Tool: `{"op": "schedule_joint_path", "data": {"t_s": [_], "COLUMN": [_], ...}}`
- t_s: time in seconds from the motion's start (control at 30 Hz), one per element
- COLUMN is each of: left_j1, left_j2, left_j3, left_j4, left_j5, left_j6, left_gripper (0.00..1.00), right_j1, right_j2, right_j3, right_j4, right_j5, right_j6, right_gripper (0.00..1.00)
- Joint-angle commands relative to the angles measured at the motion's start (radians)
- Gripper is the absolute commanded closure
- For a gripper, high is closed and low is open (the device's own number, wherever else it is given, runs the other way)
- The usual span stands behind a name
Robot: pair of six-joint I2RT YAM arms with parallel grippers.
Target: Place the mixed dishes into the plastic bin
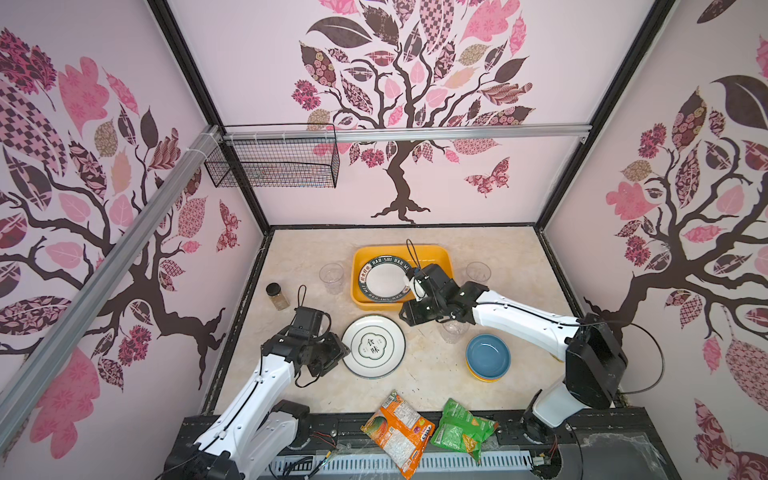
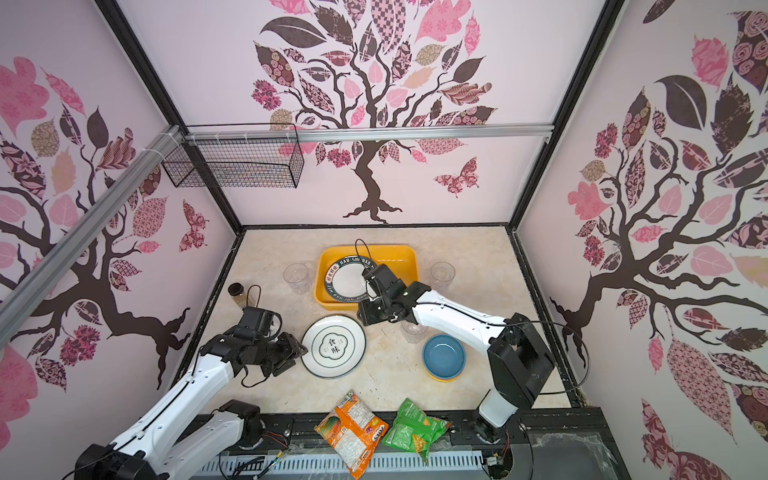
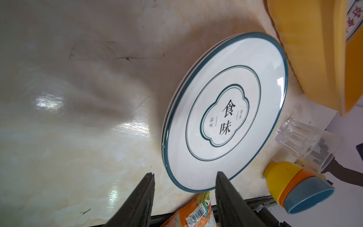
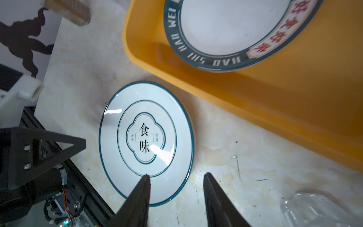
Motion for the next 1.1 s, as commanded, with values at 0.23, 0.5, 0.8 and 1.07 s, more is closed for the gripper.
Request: {"op": "schedule_joint_path", "data": {"t_s": [0.23, 0.5, 0.8, 1.07], "left_j1": [-0.019, -0.022, -0.022, -0.023], "left_j2": [0.088, 0.158, 0.218, 0.23], "left_j3": [-0.008, -0.01, -0.013, -0.02], "left_j4": [0.04, 0.082, 0.119, 0.132], "left_j5": [-0.019, -0.009, 0.008, 0.015], "left_j6": [0.014, 0.03, 0.043, 0.045], "left_gripper": [0.44, 0.45, 0.49, 0.51], "right_j1": [0.053, 0.06, 0.063, 0.063], "right_j2": [0.132, 0.202, 0.251, 0.286], "right_j3": [0.021, 0.037, 0.072, 0.099], "right_j4": [-0.016, 0.0, 0.004, 0.004], "right_j5": [0.029, 0.063, 0.07, 0.063], "right_j6": [-0.037, -0.048, -0.049, -0.057], "right_gripper": [0.44, 0.45, 0.48, 0.48]}}
